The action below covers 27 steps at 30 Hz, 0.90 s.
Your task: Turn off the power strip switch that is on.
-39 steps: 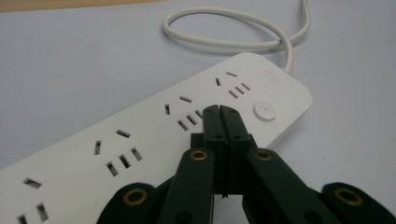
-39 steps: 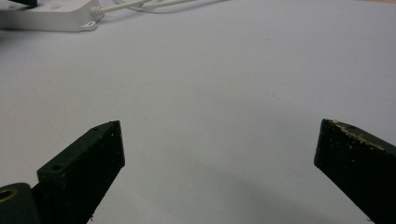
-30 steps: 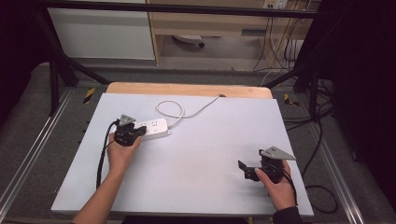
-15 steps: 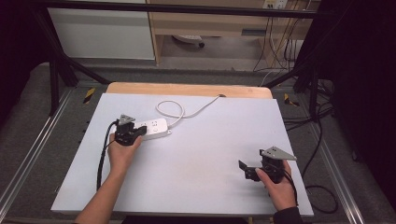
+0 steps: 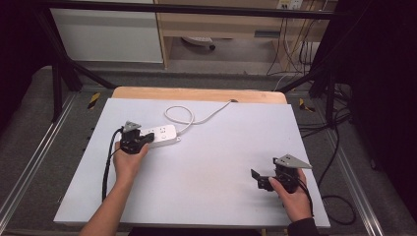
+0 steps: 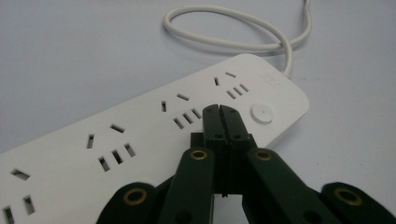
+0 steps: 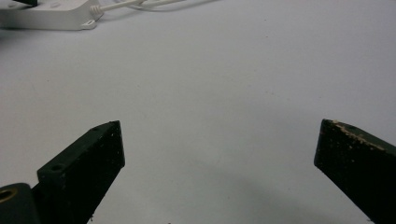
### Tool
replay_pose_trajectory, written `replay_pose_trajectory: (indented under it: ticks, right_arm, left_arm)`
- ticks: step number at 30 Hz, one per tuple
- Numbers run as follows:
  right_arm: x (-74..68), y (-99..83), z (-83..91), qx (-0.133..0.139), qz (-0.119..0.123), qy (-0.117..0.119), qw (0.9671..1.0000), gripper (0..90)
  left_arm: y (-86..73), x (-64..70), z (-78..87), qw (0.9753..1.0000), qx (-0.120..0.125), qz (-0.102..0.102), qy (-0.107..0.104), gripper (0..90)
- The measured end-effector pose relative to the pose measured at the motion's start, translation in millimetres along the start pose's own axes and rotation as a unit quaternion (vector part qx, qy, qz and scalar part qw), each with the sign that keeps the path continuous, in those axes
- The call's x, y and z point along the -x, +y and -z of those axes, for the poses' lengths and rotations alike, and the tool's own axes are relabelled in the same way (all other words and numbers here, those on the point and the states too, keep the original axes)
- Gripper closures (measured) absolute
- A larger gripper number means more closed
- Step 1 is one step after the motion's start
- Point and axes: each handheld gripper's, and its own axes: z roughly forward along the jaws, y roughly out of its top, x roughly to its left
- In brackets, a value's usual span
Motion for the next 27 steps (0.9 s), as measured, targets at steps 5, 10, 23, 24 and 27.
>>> replay_pose_trajectory:
  ticks: [5, 10, 23, 24, 27]
  right_arm:
    - [-0.4, 0.0, 0.4, 0.000, 0.000, 0.000, 1.0000, 2.5]
    - [0.0, -0.1, 0.3, 0.001, -0.001, 0.000, 1.0000, 2.5]
    - [-0.2, 0.1, 0.1, 0.000, 0.002, 0.000, 1.0000, 2.5]
    - [-0.2, 0.0, 0.2, 0.000, 0.000, 0.000, 1.0000, 2.5]
    - [0.0, 0.1, 0.2, 0.000, 0.001, 0.000, 1.0000, 2.5]
  left_arm:
    - [0.3, 0.9, -0.1, 1.0000, -0.002, 0.001, 0.003, 90.0]
    - [-0.3, 1.7, -0.3, 1.0000, -0.003, -0.004, 0.006, 90.0]
    - [-1.3, -0.1, -0.3, 1.0000, 0.002, 0.002, 0.001, 90.0]
    - [-1.5, -0.1, -0.2, 1.0000, 0.002, 0.002, 0.000, 90.0]
    - [-1.2, -0.6, -0.2, 1.0000, 0.002, 0.005, -0.002, 90.0]
